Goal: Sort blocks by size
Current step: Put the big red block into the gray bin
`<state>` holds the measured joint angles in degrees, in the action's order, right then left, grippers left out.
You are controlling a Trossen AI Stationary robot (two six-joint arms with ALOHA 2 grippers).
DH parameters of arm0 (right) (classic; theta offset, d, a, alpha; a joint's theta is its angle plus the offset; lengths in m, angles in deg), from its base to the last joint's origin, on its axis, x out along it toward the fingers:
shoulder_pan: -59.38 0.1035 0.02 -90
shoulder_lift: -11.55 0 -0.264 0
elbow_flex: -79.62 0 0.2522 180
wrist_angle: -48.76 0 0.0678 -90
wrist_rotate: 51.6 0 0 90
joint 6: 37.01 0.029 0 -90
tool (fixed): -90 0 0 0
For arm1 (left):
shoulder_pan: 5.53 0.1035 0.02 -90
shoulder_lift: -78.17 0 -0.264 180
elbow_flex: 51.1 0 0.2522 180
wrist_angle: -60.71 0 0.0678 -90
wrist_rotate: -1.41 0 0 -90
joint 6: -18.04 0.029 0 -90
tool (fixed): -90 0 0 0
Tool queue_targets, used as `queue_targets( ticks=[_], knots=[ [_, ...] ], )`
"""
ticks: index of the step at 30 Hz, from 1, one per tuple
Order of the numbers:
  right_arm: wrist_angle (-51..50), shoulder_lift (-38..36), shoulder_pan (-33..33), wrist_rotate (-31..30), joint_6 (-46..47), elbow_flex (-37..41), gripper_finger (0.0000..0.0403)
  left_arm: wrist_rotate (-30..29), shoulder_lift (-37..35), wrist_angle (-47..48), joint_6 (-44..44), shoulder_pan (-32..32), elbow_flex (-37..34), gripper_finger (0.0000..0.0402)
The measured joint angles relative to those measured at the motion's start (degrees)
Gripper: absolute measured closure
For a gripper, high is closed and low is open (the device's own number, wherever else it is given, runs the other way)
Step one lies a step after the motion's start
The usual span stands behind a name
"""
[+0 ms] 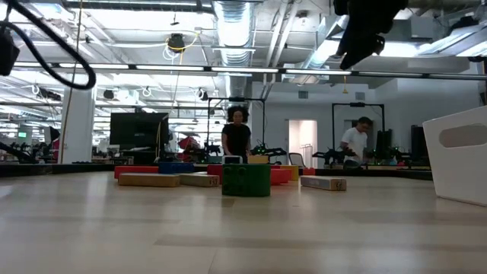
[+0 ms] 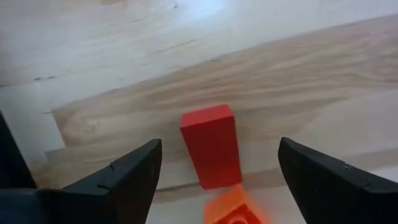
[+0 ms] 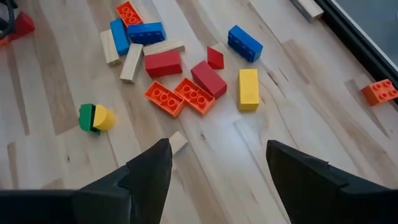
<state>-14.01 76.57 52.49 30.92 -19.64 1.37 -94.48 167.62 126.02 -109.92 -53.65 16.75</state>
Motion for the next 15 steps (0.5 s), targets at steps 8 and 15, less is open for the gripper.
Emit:
queue_targets(
  ticks=[8, 15],
  knots=[
    [1.17, 0.0, -0.01, 0.04, -1.06, 0.0, 0.0117, 0.65, 2.09, -4.34, -0.42, 0.48, -2.57, 0.0104],
    [1.28, 0.0, 0.0, 0.07, -0.94, 0.0, 0.0117, 1.02, 1.37, -11.61, 0.16, 1.21, -6.85, 0.0166]
  ],
)
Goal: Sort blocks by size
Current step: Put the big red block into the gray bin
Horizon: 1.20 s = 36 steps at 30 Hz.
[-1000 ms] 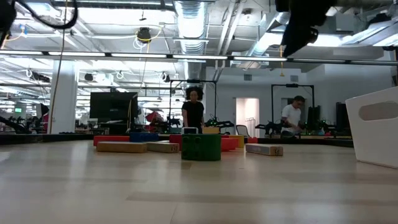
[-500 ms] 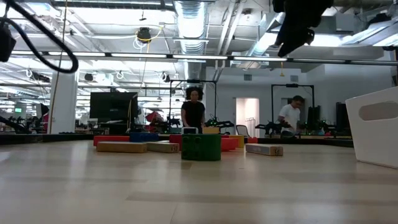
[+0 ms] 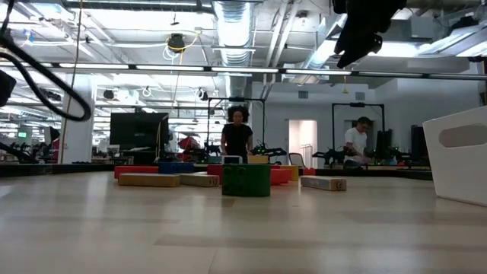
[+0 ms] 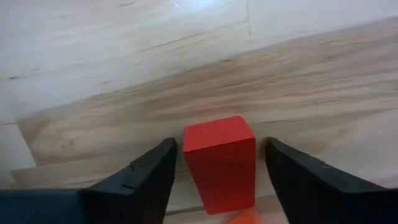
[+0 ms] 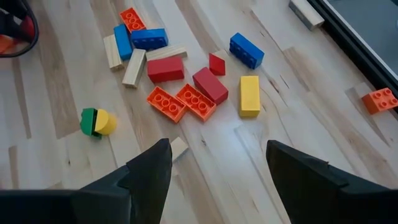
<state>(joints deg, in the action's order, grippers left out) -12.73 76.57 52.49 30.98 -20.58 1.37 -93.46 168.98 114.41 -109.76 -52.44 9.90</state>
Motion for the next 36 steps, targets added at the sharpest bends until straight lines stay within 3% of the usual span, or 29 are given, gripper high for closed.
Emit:
queue_targets(
  ticks=[7, 12, 16, 19, 23, 26, 29, 32, 36],
  knots=[
    [0.0, -0.01, 0.0, 0.0, 0.02, 0.0, 0.0117, -2.75, -2.73, 2.7, 3.16, 0.47, -0.31, 0.028],
    [0.01, 0.0, 0.0, 0.34, 0.16, 0.0, 0.0117, -7.81, -8.69, 5.61, 6.25, 1.94, -0.29, 0.0279],
    [0.42, 0.0, -0.52, 4.46, 0.13, 0.0, 0.0117, -15.52, -16.91, 9.59, 12.59, 6.54, -0.26, 0.0279],
    [1.03, 0.0, -1.49, 7.57, 0.18, 0.01, 0.0117, -22.95, -23.65, 12.01, 21.02, 11.99, -0.26, 0.0279],
    [5.32, 0.13, -2.58, 7.06, 1.57, 0.02, 0.0117, -32.91, -30.55, 11.22, 35.45, 21.84, -0.26, 0.0279],
    [10.6, 1.35, -3.0, 3.67, 1.64, 0.04, 0.0117, -37.55, -33.94, 6.81, 47.07, 30.29, -0.26, 0.0279],
    [18.88, 3.64, -2.61, 1.7, 0.17, 0.07, 0.0117, -38.13, -35.72, -2.52, 60.08, 38.94, -0.26, 0.0279],
    [28.52, 6.95, -1.98, 1.4, 0.34, 0.04, 0.0117, -35.79, -35.77, -15.02, 72.15, 46.01, -0.26, 0.0279],
    [35.98, 12.07, -1.33, 1.22, 3.36, 0.04, 0.0117, -27.67, -33.76, -29.41, 82.19, 53.23, -0.16, 0.0279]
  ],
)
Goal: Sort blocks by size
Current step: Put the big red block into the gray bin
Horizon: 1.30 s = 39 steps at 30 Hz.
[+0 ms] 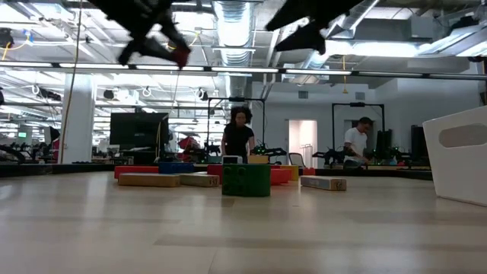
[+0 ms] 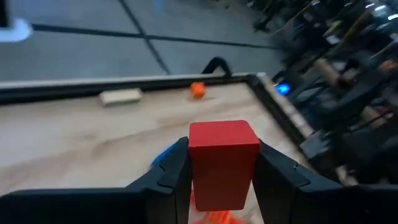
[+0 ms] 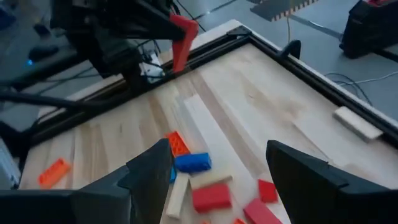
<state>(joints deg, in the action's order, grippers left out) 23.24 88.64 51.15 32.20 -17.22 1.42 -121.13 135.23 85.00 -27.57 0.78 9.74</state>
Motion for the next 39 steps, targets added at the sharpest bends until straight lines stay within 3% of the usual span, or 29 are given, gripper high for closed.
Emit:
queue_targets(
  ticks=[4, 7, 12, 16, 29, 34, 39],
  knots=[
    [4.72, 4.7, 0.19, -1.63, 3.55, 0.0, 0.0117, 5.85, 3.77, -8.81, 2.89, 4.01, -0.02, 0.0279],
    [4.78, 8.03, 1.24, -6.12, 6.3, -0.92, 0.0117, 10.24, 7.33, -14.58, 3.5, 5.5, -0.02, 0.0279],
    [4.46, 12.58, 3.45, -12.4, 6.77, -4.76, 0.0117, 13.07, 13.15, -24.44, 3.5, 5.76, 0.04, 0.0279],
    [2.16, 15.14, 4.85, -17.65, 6.81, -7.89, 0.0117, 14.11, 16.8, -25.6, 3.48, 5.72, 2.7, 0.0279],
    [1.56, 16.43, 5.16, -21.13, 7.3, -10.19, 0.0123, 15.88, 21.35, -26.89, 5.96, 3.38, 7.61, 0.0279],
    [2.19, 16.39, 5.16, -21.13, 7.83, -10.19, 0.0169, 15.82, 21.35, -26.72, 6.17, 3.07, 7.61, 0.0279],
    [4.36, 16.39, 5.25, -20.93, 6.9, -10.19, 0.027, 15.8, 21.35, -26.37, 6.18, 3.03, 7.61, 0.0279]
  ],
)
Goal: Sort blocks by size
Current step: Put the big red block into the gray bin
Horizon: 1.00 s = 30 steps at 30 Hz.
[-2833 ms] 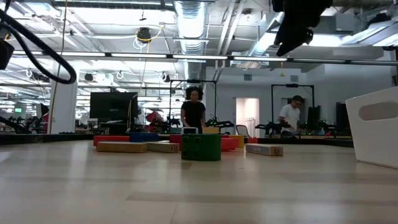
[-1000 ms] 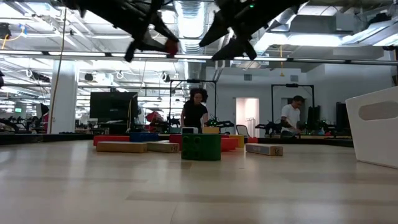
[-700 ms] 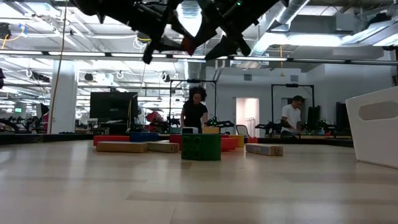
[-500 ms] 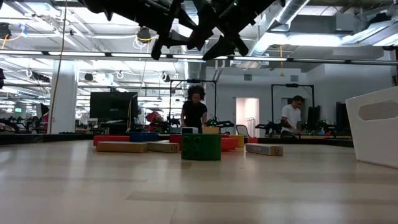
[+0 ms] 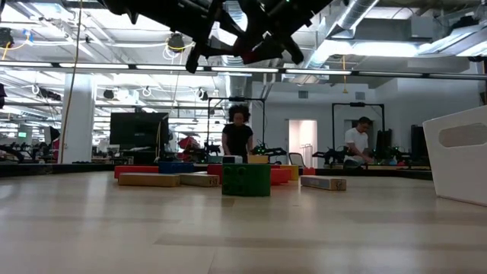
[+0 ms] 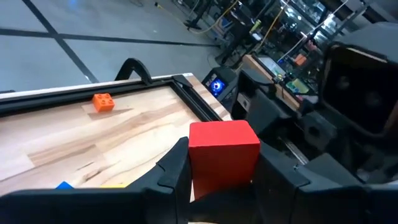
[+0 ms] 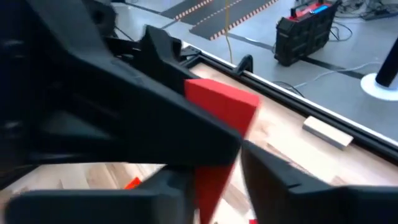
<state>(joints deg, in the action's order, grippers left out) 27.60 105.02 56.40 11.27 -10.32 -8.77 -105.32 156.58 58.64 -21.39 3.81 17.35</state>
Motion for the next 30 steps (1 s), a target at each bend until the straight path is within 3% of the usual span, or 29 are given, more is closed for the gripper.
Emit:
queue_targets(
  ticks=[3, 8, 10, 15, 18, 24, 30],
  knots=[
    [-0.05, 0.01, 0.0, -0.03, -0.48, 0.0, 0.0325, -1.12, 0.03, 0.22, -0.54, 0.0, 0.09, 0.0279],
    [-1.21, 0.13, -0.02, 1.57, -0.46, 0.0, 0.0327, -0.36, -0.01, 2.77, -1.96, 0.01, 0.17, 0.0277],
    [-2.16, 0.13, -0.02, 2.93, -0.13, 0.02, 0.033, 0.48, -0.02, 3.57, -0.2, 0.0, 0.15, 0.0242],
    [-4.51, -1.65, -0.04, 6.15, 0.06, 0.01, 0.0339, 1.88, -0.78, 5.63, -0.08, 0.96, 0.04, 0.0097],
    [-10.19, -4.04, -0.04, 7.67, 0.06, 0.02, 0.0339, 3.53, -1.8, 7.72, -0.71, 1.74, 0.04, 0.0057],
    [-30.69, -10.27, 1.34, 15.59, 2.36, -0.06, 0.0339, 4.72, -4.34, 10.12, 1.37, 1.99, -0.02, 0.0066],
    [-57.0, -16.87, 8.94, 33.11, 6.74, 0.0, 0.0339, 6.47, -6.79, 15.55, 2.15, 2.75, -0.02, 0.0085]
  ],
)
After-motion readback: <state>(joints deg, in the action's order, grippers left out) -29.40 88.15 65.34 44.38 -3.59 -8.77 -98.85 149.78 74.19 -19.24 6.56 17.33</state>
